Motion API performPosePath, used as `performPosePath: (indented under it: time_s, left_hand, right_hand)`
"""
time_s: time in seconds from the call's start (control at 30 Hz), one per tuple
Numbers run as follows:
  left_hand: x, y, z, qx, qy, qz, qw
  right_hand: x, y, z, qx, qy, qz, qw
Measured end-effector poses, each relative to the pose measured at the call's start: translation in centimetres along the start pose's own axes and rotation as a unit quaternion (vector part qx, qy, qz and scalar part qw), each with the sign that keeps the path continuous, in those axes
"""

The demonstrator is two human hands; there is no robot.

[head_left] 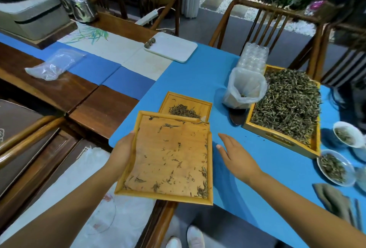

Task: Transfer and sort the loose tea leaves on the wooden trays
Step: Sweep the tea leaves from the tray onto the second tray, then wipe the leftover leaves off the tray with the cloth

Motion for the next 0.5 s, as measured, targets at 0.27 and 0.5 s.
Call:
performPosePath:
  time_s: [0.27,0.5]
  left_hand:
    - [6.8,1.6,0.8,0.033,-0.036,-0.099,0.994]
    - [13.7,2.1,1.7,0.073,-0.076,-0.141,0.984]
  right_hand:
    - [-2.7,4.0,5.1,0.069,0.054,0.004,0.996]
    - [-4.4,8.7,10.5,0.143,0.086,-0.005,0.986]
Point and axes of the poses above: each hand's wrist, its own z-axis away from the middle knuckle, its own x-axis out of the palm, y = z × x, the point moved 3 cm from there along -z, towards the middle knuckle, and after that the axes turned 14 degrees about -x, right-handed, at the moved point
